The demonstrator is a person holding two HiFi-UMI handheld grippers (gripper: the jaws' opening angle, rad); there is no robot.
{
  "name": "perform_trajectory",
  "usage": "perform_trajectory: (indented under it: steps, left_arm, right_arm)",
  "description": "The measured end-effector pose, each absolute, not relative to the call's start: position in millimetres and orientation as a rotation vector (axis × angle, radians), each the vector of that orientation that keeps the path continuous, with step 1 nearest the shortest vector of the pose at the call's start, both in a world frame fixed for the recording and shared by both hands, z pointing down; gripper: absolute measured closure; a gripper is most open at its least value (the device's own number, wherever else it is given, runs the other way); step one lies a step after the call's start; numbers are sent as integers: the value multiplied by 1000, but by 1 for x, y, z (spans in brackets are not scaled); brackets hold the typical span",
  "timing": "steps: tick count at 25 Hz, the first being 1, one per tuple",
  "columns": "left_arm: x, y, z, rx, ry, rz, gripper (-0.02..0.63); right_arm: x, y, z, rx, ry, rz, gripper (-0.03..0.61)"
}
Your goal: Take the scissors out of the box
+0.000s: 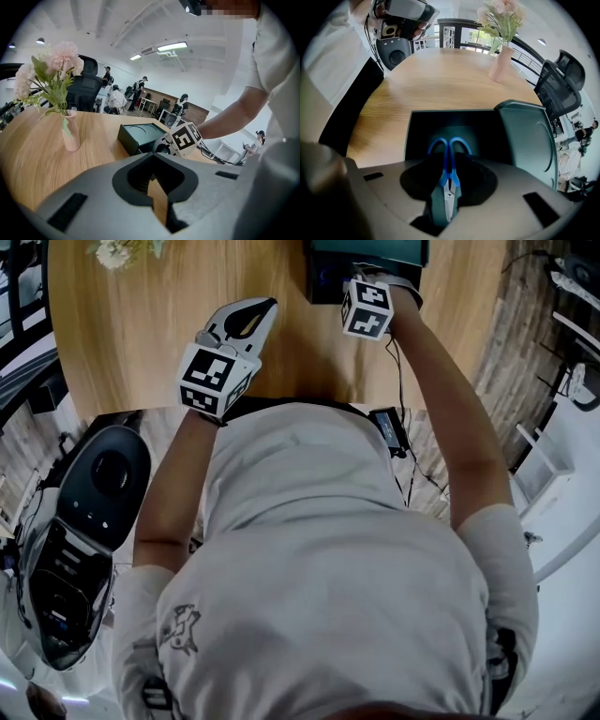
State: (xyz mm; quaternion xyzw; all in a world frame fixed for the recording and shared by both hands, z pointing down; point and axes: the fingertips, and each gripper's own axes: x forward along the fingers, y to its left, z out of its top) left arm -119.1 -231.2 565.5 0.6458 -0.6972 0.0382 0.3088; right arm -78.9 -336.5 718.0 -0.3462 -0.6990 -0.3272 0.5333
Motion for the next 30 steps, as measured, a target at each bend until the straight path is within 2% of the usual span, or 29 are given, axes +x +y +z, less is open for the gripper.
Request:
perform_trajectory:
  steps: [5,11,22,30]
  left_arm:
    - [-118,-195,554,1706,-1867,112,609]
    - [-134,-213,531,1727,-1874,122,609]
    - [-152,-201,481,1773,-1920,153,609]
    - [-135,-207,452,1792,-1962,165,609]
  right_arm:
    - [-80,-301,700,-809,-1704,-808,485]
    - [-102,-319,670,-756,-1785,-801,485]
    - [-139,-314,572,-596,-2028,-800,485]
    - [-132,-319,513,-497,-2211,-773,485]
